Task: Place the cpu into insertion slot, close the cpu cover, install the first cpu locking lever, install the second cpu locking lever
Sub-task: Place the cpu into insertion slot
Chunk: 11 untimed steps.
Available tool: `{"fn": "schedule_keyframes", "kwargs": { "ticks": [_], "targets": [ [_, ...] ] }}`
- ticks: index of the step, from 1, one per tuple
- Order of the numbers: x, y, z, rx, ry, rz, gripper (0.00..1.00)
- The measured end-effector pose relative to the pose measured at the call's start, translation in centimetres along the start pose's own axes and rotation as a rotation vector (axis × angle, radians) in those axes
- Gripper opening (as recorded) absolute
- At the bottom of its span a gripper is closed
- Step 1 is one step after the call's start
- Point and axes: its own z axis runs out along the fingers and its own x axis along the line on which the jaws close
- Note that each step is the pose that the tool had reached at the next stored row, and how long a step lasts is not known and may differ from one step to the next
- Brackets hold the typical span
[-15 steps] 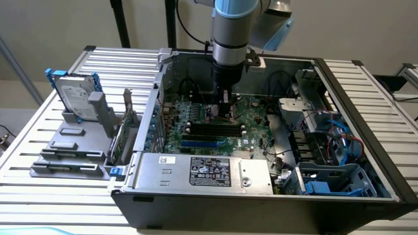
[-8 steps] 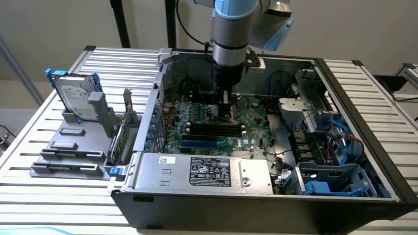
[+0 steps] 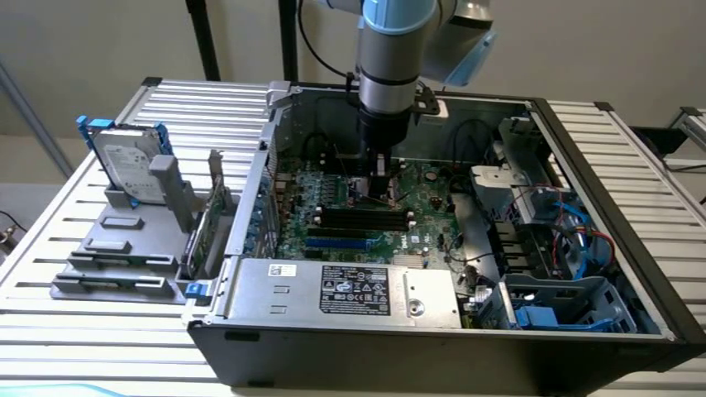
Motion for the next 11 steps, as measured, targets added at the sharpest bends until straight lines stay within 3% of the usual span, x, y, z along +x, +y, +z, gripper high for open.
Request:
{"fn": "schedule_keyframes", "kwargs": {
  "ticks": [11],
  "targets": [
    [-0.01,0.00,0.26,0.0001,-0.0002,0.007,0.54]
  ]
}}
